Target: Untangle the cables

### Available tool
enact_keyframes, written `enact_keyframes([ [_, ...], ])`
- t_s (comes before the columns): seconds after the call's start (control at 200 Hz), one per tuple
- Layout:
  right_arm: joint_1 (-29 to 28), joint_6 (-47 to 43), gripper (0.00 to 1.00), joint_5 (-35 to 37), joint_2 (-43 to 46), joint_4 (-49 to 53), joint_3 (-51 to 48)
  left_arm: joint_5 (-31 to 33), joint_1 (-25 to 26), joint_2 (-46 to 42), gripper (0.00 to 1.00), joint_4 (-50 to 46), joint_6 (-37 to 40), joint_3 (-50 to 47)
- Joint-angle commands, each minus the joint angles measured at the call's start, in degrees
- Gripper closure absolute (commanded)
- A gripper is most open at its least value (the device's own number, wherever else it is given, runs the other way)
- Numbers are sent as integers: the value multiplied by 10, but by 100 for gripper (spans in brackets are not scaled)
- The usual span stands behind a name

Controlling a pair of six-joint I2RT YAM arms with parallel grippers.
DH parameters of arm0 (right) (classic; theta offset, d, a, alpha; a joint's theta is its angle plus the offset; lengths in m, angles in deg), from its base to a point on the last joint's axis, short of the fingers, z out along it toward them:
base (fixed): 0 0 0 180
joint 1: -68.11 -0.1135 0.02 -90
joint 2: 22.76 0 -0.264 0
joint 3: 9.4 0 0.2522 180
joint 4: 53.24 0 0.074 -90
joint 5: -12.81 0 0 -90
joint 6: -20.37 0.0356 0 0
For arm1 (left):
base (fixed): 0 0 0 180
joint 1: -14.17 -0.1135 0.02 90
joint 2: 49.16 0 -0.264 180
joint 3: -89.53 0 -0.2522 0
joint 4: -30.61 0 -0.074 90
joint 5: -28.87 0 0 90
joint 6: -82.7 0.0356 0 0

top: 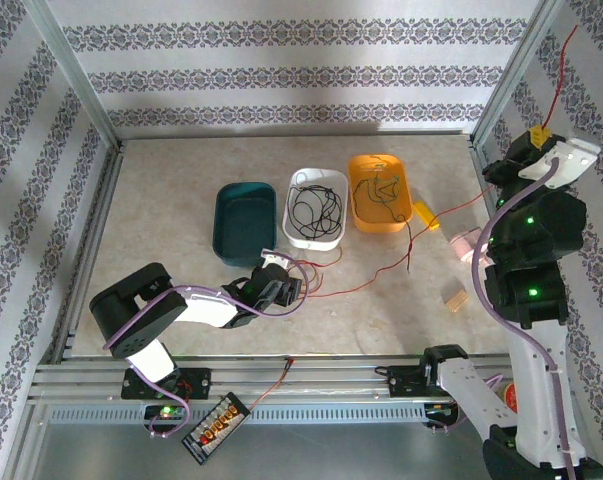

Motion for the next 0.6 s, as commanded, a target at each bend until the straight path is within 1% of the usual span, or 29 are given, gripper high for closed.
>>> enact_keyframes([
  [0.0,28,22,100,-46,-16,11,21,-6,-6,11,30,-69,-11,-33],
  [0.105,57,41,100,-67,-29,25,32,2,-6,0,30,-75,-18,-46],
  [0.255,108,76,100,-120,-42,48,43,13,-6,-19,30,-84,-27,-69],
  [0.505,145,101,100,-172,-61,75,62,20,-6,-42,30,-106,-27,-74],
  [0.595,153,122,100,-218,-61,74,63,21,-6,-48,30,-102,-27,-79],
])
